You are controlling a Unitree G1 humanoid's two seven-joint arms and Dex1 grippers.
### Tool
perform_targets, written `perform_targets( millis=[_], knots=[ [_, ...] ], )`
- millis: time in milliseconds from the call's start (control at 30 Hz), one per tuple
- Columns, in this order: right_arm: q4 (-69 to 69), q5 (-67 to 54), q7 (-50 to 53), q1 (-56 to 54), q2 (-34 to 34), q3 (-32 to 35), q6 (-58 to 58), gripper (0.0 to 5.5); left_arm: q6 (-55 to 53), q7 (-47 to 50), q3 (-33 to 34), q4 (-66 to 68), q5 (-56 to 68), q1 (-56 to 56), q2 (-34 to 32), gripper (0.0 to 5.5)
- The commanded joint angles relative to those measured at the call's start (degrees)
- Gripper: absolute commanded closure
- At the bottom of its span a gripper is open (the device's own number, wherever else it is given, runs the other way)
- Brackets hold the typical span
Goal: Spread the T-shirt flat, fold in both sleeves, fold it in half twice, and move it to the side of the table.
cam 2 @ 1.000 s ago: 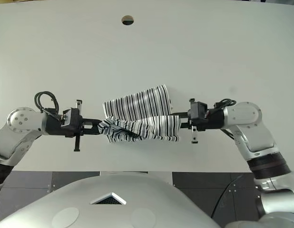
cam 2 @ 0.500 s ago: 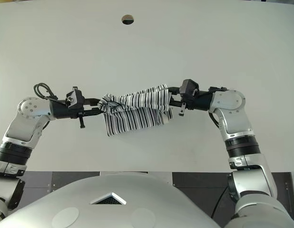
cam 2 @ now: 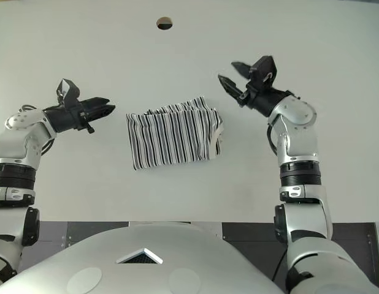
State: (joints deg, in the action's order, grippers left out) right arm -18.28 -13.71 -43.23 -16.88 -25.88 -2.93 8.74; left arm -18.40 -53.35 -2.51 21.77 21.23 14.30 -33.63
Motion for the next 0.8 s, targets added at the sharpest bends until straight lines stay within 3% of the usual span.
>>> perform_targets(
  millis=[33,300,433,500,700,800],
  knots=[
    [10.17,12.86,0.12,3.85,2.91,-8.28,27.67,3.17,1.74,5.15,6.17,-1.71,1.76,0.75,2.62,4.02],
    [-5.20,35.24,11.27,4.38,6.44,-19.36,36.87,3.17,1.64,8.65,11.46,-6.23,5.59,-2.90,7.84,4.02],
    [-22.30,50.15,23.70,1.10,4.32,-24.75,31.09,3.17,2.39,8.98,13.61,-6.10,7.03,-4.06,10.04,4.02],
    [-26.42,51.83,27.68,-0.08,2.47,-24.94,28.55,3.17,2.30,9.04,13.68,-6.69,7.20,-4.47,10.65,4.02],
    [-43.78,49.34,35.23,-5.71,-20.13,-18.91,25.39,3.17,3.43,10.85,15.11,-8.84,7.70,-5.07,12.25,4.02],
    [-52.26,47.72,36.29,-7.07,-25.57,-17.54,21.79,3.17,4.21,12.40,16.95,-9.79,9.05,-4.59,13.42,4.02]
  ],
)
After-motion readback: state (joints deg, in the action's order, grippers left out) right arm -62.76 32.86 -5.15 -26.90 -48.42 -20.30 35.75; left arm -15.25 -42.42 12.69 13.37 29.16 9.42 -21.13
